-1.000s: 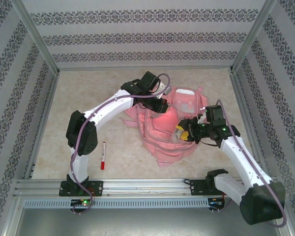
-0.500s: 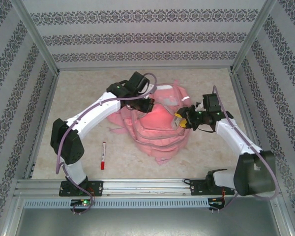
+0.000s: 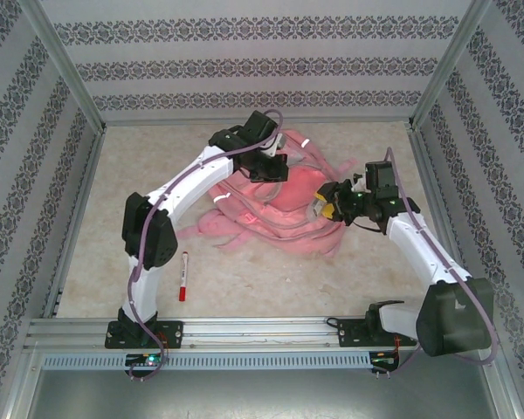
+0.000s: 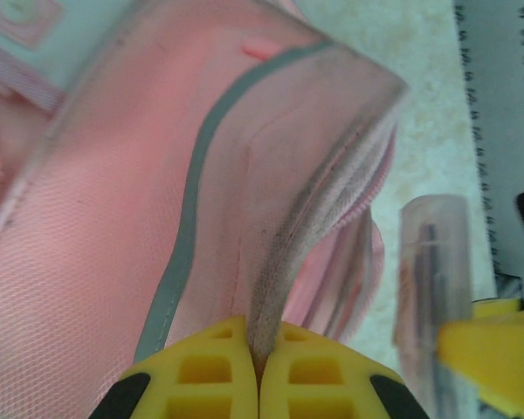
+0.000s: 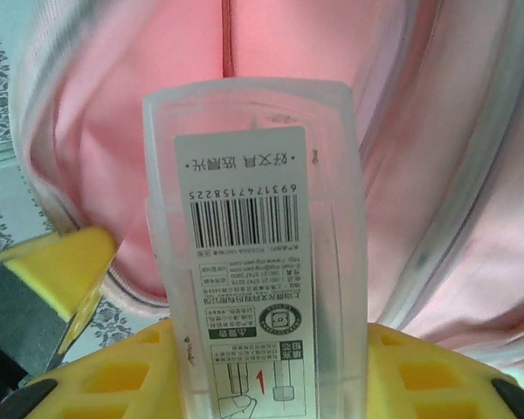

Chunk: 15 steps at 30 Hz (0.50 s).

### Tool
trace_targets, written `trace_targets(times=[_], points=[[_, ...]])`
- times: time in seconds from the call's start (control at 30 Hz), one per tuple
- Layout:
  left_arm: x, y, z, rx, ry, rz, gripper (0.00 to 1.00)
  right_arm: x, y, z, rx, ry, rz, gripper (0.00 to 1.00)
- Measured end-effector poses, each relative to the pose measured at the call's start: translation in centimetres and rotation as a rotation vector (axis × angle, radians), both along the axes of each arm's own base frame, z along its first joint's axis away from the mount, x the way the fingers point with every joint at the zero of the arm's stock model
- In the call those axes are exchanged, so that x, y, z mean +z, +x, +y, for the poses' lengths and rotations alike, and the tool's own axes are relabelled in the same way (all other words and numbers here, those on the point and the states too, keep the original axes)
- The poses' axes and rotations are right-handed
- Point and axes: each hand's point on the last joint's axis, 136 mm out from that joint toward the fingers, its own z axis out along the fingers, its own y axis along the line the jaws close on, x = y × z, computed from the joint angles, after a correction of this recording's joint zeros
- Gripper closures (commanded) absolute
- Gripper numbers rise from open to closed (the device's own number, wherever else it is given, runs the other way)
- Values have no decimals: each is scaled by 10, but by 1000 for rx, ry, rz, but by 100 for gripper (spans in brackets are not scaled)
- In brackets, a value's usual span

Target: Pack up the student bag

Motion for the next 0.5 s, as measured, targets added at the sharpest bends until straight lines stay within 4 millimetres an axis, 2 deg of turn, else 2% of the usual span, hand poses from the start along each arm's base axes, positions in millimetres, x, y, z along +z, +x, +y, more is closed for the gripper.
trace_targets(times=[0.17,0.33,0.5], points=[[3,-13,-16,-104,-48,4,100,-12,17,12,-22,44,28,63],[5,-19,-20,-172,-60,-16,100,-20,39,29,-21,73,37,62],[3,-16,-17,-195,-40,-51,100,-31,55,42,-12,63,38,38]])
